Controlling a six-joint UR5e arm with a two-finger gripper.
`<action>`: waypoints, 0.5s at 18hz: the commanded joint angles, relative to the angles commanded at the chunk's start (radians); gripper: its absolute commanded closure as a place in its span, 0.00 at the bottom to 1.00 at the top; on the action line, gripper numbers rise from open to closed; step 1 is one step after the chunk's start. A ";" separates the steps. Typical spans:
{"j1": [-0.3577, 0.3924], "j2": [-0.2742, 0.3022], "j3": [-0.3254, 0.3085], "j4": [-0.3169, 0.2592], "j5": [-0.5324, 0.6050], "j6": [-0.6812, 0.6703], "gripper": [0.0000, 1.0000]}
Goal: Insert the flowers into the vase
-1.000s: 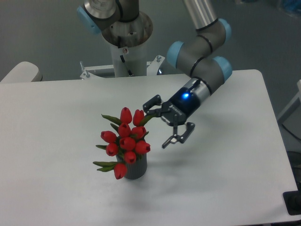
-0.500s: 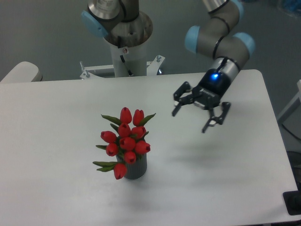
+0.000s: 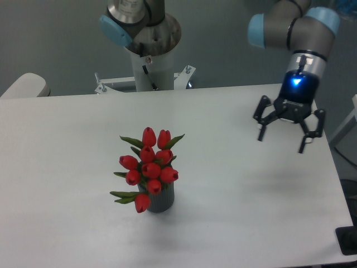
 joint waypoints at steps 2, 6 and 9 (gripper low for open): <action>-0.017 0.005 0.015 -0.006 0.077 0.000 0.00; -0.040 0.028 0.075 -0.082 0.227 0.055 0.00; -0.049 0.035 0.179 -0.301 0.339 0.211 0.00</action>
